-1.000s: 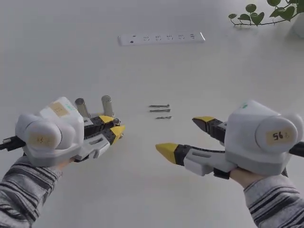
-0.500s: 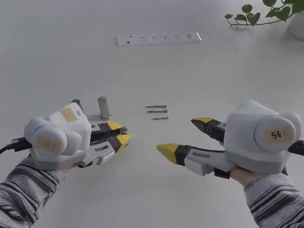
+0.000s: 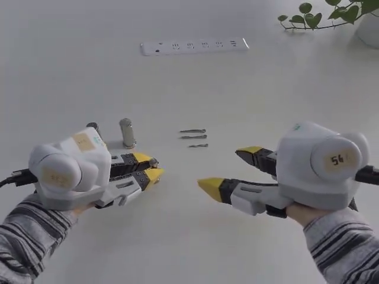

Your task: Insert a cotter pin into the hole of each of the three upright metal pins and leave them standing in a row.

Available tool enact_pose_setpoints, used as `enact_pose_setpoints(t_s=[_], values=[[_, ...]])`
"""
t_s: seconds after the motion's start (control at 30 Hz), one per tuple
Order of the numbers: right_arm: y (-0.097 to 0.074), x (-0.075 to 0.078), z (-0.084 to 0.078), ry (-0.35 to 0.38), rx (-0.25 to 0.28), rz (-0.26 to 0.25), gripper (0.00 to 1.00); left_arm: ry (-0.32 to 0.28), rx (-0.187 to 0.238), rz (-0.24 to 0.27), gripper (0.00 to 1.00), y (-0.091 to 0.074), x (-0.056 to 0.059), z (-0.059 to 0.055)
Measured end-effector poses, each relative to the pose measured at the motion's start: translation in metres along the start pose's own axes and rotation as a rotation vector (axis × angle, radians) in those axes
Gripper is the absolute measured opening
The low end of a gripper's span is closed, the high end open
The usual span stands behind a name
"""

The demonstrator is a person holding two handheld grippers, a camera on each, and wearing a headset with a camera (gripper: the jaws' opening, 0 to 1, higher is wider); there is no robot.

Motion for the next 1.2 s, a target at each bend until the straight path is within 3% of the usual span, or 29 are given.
enact_pose_setpoints(t_s=[0.07,0.23,0.47,0.6,0.73,0.8,1.2], values=[[0.002,0.000,-0.002,-0.041,-0.036,0.010,0.46,0.006,0.003,0.004,0.06,0.000,0.000,0.001],[0.005,0.000,0.001,-0.044,-0.055,0.054,0.43,-0.004,0.020,0.003,0.15,0.000,0.002,0.005],[0.012,0.012,0.009,-0.165,-0.149,0.106,0.38,-0.031,0.014,0.039,0.30,-0.007,0.001,0.007],[0.018,0.020,0.015,-0.219,-0.186,0.135,0.36,-0.079,0.003,0.086,0.40,-0.019,0.004,0.008],[0.028,0.029,0.021,-0.282,-0.210,0.163,0.31,-0.131,-0.017,0.178,0.50,-0.031,0.007,0.007],[0.032,0.032,0.024,-0.301,-0.224,0.172,0.30,-0.153,0.001,0.226,0.54,-0.036,0.008,0.009],[0.057,0.044,0.042,-0.404,-0.276,0.229,0.18,-0.268,0.015,0.361,0.76,-0.058,0.012,0.005]])
Point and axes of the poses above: the centre of the closed fingertips' face, and the gripper's own axes: y roughly forward along the fingers, x roughly to its right, z roughly out of its top, the point moved 7 cm from there along -y, roughly backward along the fingers
